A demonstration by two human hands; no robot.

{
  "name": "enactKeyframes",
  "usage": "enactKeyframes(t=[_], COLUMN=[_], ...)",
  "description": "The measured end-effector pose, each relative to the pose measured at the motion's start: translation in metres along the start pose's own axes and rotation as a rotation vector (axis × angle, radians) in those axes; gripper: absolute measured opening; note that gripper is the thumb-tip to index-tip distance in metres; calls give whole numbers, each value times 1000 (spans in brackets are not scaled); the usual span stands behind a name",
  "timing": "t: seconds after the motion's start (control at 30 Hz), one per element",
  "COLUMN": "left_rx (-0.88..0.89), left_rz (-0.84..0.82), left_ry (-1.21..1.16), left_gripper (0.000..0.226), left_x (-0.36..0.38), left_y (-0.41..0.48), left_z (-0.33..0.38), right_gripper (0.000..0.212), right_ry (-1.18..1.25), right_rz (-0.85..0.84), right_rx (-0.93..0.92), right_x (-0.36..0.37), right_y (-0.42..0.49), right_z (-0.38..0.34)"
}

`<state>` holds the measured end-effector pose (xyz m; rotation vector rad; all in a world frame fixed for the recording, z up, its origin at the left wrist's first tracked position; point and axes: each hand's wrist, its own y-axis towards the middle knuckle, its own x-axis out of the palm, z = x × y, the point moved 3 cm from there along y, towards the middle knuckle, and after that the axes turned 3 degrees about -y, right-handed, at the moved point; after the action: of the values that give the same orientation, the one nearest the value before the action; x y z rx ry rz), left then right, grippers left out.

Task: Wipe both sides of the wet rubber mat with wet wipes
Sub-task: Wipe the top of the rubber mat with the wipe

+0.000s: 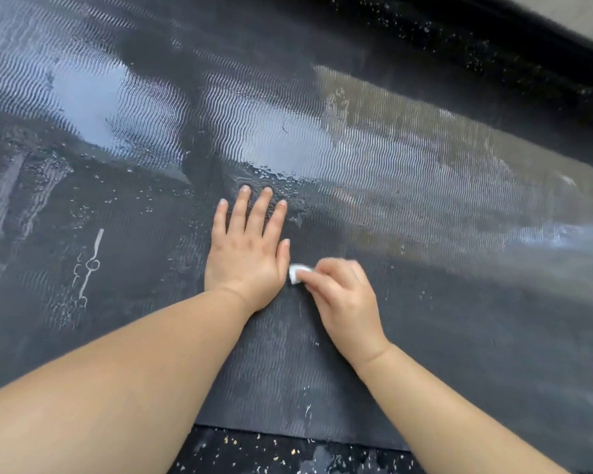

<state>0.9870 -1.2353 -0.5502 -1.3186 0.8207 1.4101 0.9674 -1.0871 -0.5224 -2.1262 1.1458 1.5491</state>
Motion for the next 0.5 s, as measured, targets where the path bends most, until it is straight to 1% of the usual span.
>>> enactKeyframes(t=[0.07, 0.13, 0.2, 0.27, 0.33, 0.4, 0.43, 0.47, 0.5], left_rx=[-3, -3, -7, -8, -10, -13, -14, -16, -18], left_rz=[-2, -5, -4, -13, -22, -36, -43, -47, -51], left_ry=[-7, 6, 16, 10, 3, -3, -4, -4, 0], left_gripper=[64, 64, 64, 64, 62, 61, 61, 62, 63], left_x=[0, 0, 0, -1, -2, -2, -3, -4, -5], left_y=[0, 0, 0, 0, 0, 0, 0, 0, 1], left_z=[0, 0, 0, -1, -1, -1, -1, -1, -1], right_gripper=[17, 21, 15, 11, 16, 20, 20, 19, 17], right_ry=[-16, -39, -36, -59, -60, -59, -69, -71, -56], right_rz=[-59, -84, -62, -16, 36, 79, 88, 93, 96], right_rx=[-87, -155, -153, -27, 169, 299, 307, 273, 201], right_x=[-3, -5, -5, -2, 2, 6, 8, 9, 10], right_y=[-2, 23, 66, 115, 155, 173, 173, 166, 152], right_z=[6, 19, 36, 58, 82, 96, 94, 87, 76])
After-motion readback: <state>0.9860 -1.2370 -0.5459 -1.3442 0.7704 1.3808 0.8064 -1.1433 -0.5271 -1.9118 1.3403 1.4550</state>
